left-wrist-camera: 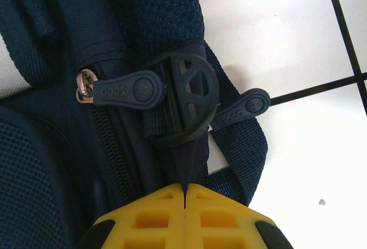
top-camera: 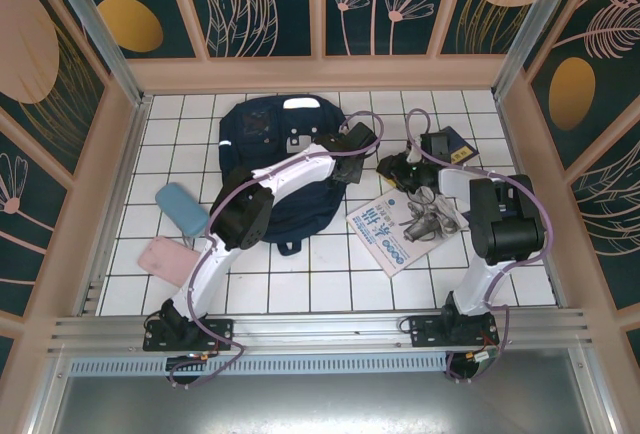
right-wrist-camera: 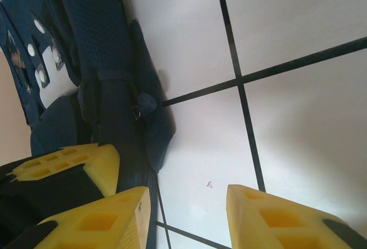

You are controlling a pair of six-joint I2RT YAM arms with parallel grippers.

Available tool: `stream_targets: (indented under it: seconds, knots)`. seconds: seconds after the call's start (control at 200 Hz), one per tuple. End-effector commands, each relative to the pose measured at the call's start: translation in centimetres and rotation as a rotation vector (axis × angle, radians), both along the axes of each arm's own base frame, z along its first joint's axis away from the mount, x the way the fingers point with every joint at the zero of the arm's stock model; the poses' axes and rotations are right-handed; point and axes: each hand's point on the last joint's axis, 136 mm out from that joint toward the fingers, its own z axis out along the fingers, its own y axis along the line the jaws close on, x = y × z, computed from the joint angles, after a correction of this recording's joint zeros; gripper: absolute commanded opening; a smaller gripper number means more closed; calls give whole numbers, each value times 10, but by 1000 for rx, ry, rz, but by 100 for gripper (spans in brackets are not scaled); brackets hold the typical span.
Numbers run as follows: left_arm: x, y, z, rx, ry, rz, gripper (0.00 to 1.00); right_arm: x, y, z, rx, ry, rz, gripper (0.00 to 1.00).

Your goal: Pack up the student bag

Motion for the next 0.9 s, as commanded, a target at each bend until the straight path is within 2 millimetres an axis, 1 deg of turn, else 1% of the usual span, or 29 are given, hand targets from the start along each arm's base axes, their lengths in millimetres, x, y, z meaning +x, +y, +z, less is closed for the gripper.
stream_targets:
  seconds: [0.0, 0.12, 0.165, 0.24, 0.355, 0.445, 0.495, 0.611, 0.666, 0.721, 0.796, 0.896]
  knots:
    - [0, 4, 58, -14, -77, -22, 0, 8, 17, 15, -13, -86, 90, 40]
    - [-1, 12, 81, -26, -120, -18, 0, 11, 34, 23, 27, -136, 181, 39]
    - [-3, 15, 86, -31, -129, -21, 0, 13, 38, 26, 37, -156, 205, 39]
    - [-3, 19, 93, -47, -140, -21, 0, 17, 41, 25, 35, -177, 239, 42]
    - [-2, 26, 95, -61, -133, -20, 0, 14, 53, 31, 77, -240, 342, 49]
    - [-2, 29, 96, -71, -123, -32, 0, 13, 58, 33, 92, -274, 407, 56]
    - [-3, 29, 96, -81, -112, -56, 0, 11, 58, 32, 68, -303, 444, 57]
    - [-4, 32, 102, -110, -111, -87, 0, 14, 53, 31, -25, -377, 497, 61]
    - [-4, 35, 106, -136, -110, -94, 0, 16, 54, 33, -31, -399, 522, 62]
    - [-5, 36, 112, -171, -110, -106, 0, 15, 60, 37, 3, -414, 552, 62]
    - [-6, 40, 119, -219, -113, -113, 0, 9, 70, 40, 52, -425, 592, 61]
    - [-8, 44, 129, -278, -115, -124, 0, -4, 86, 41, 91, -439, 650, 58]
